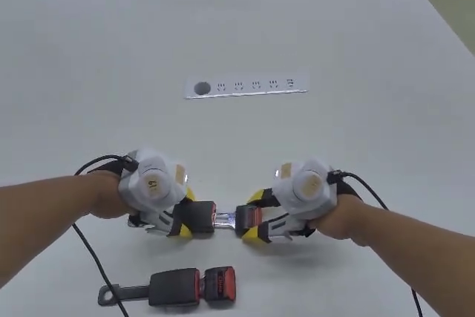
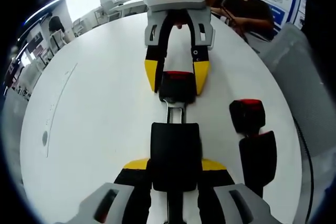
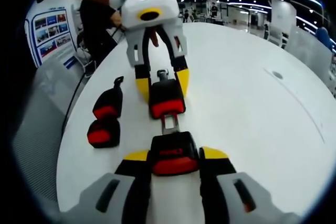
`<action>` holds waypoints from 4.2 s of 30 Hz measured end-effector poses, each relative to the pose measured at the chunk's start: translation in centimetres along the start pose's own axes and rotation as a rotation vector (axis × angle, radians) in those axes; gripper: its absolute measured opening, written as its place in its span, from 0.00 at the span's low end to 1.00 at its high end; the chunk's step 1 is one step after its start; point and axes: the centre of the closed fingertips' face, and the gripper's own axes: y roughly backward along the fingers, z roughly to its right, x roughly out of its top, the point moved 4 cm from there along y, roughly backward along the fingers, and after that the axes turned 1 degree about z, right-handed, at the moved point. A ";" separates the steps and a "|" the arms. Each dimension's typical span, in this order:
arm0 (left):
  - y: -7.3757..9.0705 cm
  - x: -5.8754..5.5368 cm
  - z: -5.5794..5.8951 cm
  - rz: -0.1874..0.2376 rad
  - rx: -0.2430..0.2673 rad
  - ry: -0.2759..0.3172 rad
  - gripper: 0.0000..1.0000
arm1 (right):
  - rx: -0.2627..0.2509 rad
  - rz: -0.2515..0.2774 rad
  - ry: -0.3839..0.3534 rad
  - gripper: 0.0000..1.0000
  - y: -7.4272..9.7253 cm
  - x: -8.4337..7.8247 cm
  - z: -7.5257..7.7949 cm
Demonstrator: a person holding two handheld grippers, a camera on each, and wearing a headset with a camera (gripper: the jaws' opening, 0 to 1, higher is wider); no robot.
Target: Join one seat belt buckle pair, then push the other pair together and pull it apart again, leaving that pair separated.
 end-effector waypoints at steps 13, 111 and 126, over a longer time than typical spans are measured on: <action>0.0 0.0 0.1 -0.007 -0.004 -0.012 0.34 | -0.019 -0.012 -0.020 0.36 2.8 -2.4 0.4; 16.5 -1.9 5.7 0.538 0.799 0.878 0.92 | -0.782 0.333 -0.307 0.97 15.2 0.7 -4.4; 17.1 -3.1 12.9 0.580 0.774 0.861 0.95 | -0.748 0.358 -0.248 0.98 14.9 2.0 -10.5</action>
